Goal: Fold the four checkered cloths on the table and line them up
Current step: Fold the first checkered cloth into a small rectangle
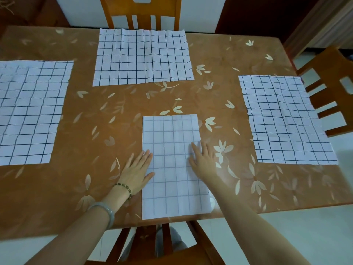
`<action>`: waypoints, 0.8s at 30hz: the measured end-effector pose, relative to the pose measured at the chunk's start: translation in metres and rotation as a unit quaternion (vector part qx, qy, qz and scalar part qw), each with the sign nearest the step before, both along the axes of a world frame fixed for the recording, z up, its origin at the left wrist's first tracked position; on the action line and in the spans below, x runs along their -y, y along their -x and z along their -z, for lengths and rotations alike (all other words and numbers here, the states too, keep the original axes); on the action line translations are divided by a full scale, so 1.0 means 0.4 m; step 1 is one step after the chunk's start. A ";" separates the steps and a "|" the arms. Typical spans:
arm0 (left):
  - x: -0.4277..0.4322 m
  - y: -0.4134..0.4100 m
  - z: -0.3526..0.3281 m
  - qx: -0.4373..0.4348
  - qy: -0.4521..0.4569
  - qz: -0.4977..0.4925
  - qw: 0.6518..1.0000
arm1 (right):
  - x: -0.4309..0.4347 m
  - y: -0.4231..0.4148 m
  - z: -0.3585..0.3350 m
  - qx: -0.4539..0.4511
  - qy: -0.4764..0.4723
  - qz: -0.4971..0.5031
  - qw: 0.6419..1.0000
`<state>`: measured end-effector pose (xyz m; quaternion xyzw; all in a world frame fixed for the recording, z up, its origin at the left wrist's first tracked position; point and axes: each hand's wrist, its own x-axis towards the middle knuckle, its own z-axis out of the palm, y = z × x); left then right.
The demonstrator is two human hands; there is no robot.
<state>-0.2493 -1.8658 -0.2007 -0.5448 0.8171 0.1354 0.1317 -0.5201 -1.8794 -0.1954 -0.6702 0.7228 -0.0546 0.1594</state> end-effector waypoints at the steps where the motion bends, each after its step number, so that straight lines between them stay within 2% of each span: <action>1: -0.001 0.001 0.002 0.001 -0.008 0.003 1.000 | -0.007 -0.001 0.012 -0.028 -0.027 -0.026 0.999; 4: -0.003 0.007 0.006 0.002 -0.016 0.006 1.000 | -0.017 -0.001 0.031 -0.070 -0.082 -0.055 0.993; 7: -0.006 0.010 0.002 -0.008 0.016 0.007 1.000 | -0.021 -0.007 0.007 -0.044 -0.085 -0.052 0.994; 13: -0.044 0.000 0.007 -0.047 0.023 0.069 0.996 | -0.095 -0.036 -0.001 -0.007 -0.068 -0.144 0.987; 19: -0.077 -0.016 0.029 0.003 0.002 0.070 0.998 | -0.119 -0.052 0.001 -0.035 -0.140 -0.177 0.974; 24: -0.090 -0.014 0.010 -0.010 0.013 0.070 0.997 | -0.140 -0.037 -0.021 -0.017 -0.130 -0.187 0.973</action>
